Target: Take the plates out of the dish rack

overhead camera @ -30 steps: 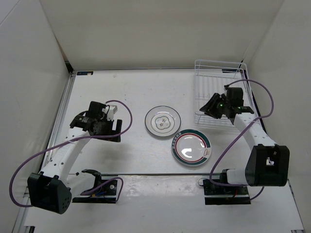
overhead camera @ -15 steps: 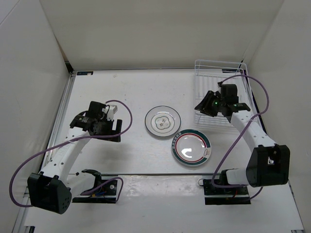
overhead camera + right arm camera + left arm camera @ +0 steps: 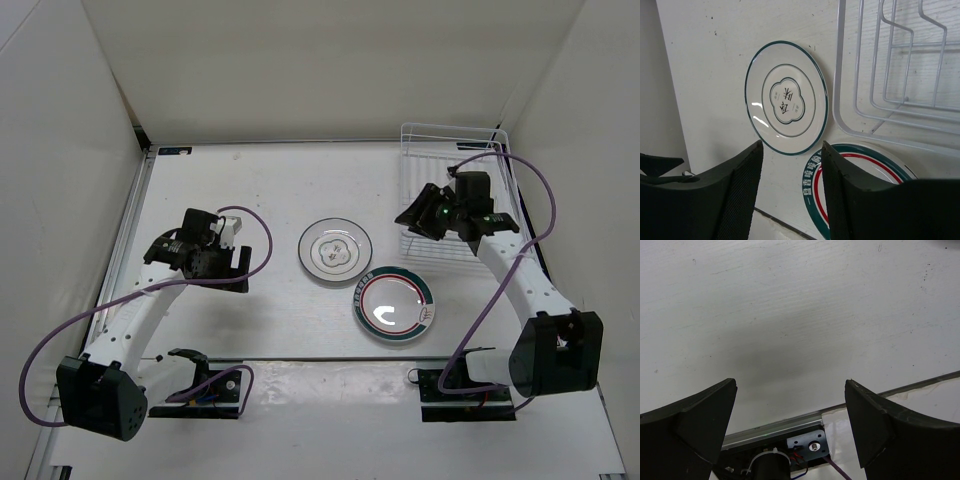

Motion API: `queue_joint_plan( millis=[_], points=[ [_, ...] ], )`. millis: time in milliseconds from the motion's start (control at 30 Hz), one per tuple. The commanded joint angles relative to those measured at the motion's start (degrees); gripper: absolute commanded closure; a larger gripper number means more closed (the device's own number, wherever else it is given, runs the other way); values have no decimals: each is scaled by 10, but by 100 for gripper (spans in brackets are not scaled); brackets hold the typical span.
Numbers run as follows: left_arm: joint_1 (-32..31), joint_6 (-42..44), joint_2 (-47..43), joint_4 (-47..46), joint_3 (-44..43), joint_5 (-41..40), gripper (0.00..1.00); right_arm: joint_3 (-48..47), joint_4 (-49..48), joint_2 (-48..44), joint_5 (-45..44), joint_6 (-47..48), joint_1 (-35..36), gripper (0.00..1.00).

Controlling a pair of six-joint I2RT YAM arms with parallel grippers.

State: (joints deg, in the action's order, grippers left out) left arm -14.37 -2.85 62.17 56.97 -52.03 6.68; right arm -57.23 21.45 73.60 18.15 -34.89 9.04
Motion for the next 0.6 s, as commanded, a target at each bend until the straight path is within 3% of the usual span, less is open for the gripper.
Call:
queue_joint_plan(
  millis=[0,33,67,367,567],
  points=[
    [0,2,-7,2,-19,11,0,-1,4,-3,19,-8,3,46],
    [0,3,-7,2,-19,11,0,-1,8,-7,20,-4,4,46],
    [1,2,-9,1,-19,11,0,-2,10,-11,21,1,5,15],
    [1,2,-14,0,-18,10,0,20,-19,-61,104,71,5,10],
    [1,1,-21,1,-18,5,0,20,44,-120,66,119,19,10]
  ],
)
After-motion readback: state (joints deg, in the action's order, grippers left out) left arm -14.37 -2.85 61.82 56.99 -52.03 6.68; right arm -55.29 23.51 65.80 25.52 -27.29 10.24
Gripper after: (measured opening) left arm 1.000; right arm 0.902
